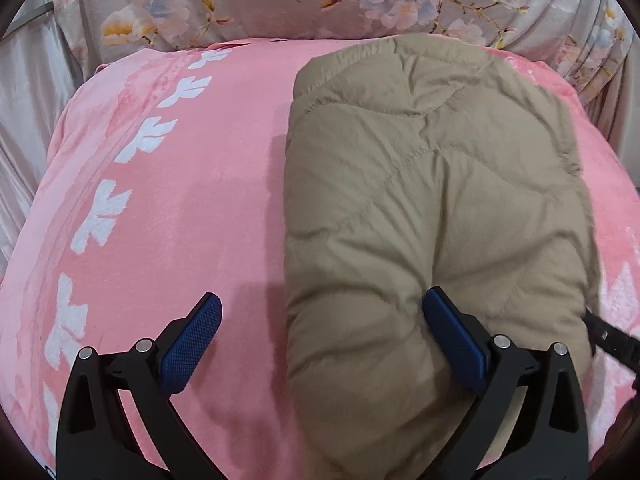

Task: Fold large clothes
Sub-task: 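Open the right gripper and release the jacket edge, then grasp the jacket bundle edge with the right gripper while the left grasps beside it, then lift the jacket bundle with both grippers and fold it over onto itself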

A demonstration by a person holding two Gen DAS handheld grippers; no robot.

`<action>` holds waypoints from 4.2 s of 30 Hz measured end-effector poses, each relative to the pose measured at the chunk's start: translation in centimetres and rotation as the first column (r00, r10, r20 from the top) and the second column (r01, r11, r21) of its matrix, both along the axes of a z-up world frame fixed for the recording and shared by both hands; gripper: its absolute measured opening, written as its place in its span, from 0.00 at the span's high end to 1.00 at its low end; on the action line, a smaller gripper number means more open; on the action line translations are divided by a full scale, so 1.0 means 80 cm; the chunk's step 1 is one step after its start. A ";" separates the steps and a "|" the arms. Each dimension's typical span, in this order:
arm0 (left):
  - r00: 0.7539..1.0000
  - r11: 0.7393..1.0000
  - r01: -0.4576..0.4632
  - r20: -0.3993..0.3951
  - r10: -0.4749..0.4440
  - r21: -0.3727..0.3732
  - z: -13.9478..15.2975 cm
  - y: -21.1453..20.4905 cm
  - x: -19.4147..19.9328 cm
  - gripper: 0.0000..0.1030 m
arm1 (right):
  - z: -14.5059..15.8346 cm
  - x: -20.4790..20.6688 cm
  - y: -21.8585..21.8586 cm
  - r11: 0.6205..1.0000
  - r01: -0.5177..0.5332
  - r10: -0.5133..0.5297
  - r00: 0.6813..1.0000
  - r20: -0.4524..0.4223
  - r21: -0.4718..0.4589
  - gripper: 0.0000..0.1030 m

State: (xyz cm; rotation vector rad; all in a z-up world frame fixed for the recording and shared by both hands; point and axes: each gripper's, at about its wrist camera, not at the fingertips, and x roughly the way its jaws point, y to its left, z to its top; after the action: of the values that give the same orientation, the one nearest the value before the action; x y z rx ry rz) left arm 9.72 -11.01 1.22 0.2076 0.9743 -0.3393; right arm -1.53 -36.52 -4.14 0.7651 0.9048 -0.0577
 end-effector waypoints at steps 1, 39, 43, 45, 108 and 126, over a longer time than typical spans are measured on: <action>1.000 1.000 0.020 -0.007 -0.021 -0.022 0.010 0.010 -0.010 0.05 | 0.009 -0.014 -0.002 1.000 -0.004 0.004 1.000 0.015 -0.013 0.81; 0.999 0.992 0.012 -0.034 -0.008 0.126 -0.019 0.040 -0.060 0.30 | -0.012 -0.033 0.039 0.963 -0.069 0.038 0.991 -0.126 -0.259 0.97; 0.995 1.000 -0.003 -0.098 0.005 0.023 0.004 0.065 -0.063 0.23 | 0.017 -0.063 -0.003 0.969 0.041 -0.064 0.994 -0.085 -0.245 0.90; 0.996 1.000 -0.009 -0.093 0.009 0.007 0.016 0.072 -0.067 0.23 | 0.029 -0.066 -0.031 0.973 0.101 -0.116 0.992 -0.057 -0.210 0.90; 0.993 0.947 0.109 -0.015 -0.119 -0.301 0.066 0.012 0.079 0.61 | 0.076 0.086 0.032 0.991 -0.074 0.088 0.988 0.124 -0.113 0.85; 0.948 0.989 0.079 0.316 -0.036 -0.123 0.194 0.063 0.101 0.69 | 0.203 0.156 0.138 0.901 -0.037 0.187 0.932 0.311 -0.432 0.86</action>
State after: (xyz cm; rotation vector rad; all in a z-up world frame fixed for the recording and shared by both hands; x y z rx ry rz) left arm 17.80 -5.94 16.71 0.1612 0.6296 -0.4103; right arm 10.92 -25.48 12.11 0.3006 0.5673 -0.0122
